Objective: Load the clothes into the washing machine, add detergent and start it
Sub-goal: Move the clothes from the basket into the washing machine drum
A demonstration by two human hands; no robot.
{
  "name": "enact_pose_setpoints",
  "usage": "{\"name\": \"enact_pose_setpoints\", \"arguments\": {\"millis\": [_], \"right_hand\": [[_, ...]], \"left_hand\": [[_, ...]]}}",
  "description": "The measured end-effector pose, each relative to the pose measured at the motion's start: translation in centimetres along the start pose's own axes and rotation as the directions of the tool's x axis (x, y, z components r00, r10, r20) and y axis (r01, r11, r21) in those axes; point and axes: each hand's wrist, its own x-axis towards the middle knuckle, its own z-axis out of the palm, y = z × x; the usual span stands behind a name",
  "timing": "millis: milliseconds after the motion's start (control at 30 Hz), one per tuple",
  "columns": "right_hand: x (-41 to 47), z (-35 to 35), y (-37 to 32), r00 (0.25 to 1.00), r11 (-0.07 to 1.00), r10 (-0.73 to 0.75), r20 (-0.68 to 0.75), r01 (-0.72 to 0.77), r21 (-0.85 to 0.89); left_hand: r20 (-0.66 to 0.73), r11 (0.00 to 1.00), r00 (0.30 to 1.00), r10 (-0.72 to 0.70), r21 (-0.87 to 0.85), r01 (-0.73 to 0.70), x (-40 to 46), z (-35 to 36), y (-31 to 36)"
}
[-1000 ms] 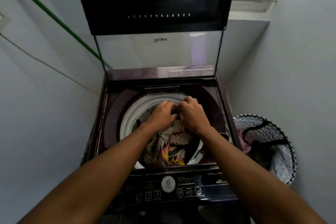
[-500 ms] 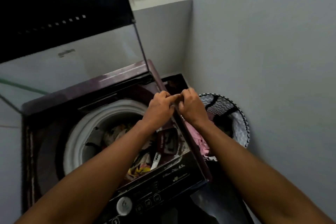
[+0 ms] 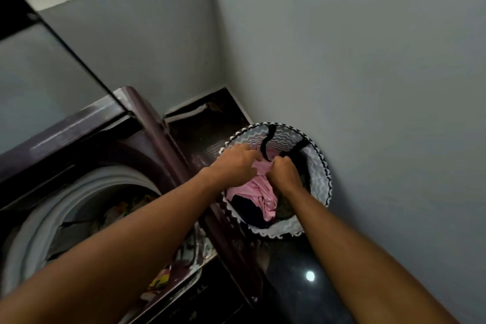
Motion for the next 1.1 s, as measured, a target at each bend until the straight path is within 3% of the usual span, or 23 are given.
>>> {"name": "enact_pose_setpoints", "arguments": {"millis": [233,333,433,533,667,833,967,1100], "right_hand": [[3.7,3.3,6.6,0.916,0.927,0.373,0.149,-0.374,-0.025],[4.3,5.3,8.7,0.888,0.900,0.435,0.150,-0.435,-0.035],[4.8,7.5,10.2,0.907,0.912,0.409,0.101,-0.406,-0.047],[4.6,7.1,10.1,0.930,0.945,0.325,0.174,-0.328,-0.012],[4.2,4.8,7.1,0.927,0.907,0.352,0.132,-0.373,0.197],[3.6,0.1,1.8,0.955,0.903,0.288,-0.073,-0.246,0.352],[2.8,-4.3,-2.2,0.971,0.850,0.232,-0.058,-0.173,0.498],[-0.3,-7.4,-7.2,0.987,0.807,0.105,-0.125,-0.011,0.590]], "left_hand": [[0.157,0.995,0.986,-0.053,-0.077,0.066,7.0,5.0,0.4],[0.220,0.995,0.975,-0.011,-0.098,0.034,8.2,7.4,1.0],[0.231,0.994,0.972,0.029,-0.107,-0.004,8.1,9.1,1.1],[0.215,0.993,0.976,0.039,-0.113,-0.015,8.0,9.4,1.0],[0.185,0.994,0.983,0.017,-0.108,0.003,7.7,8.2,0.8],[0.129,0.991,0.990,-0.052,-0.119,0.067,5.9,5.8,0.9],[0.076,0.944,0.989,-0.129,-0.296,0.146,3.6,3.1,0.8],[-0.038,0.867,0.988,-0.152,-0.486,0.115,0.2,0.2,1.1]]}}
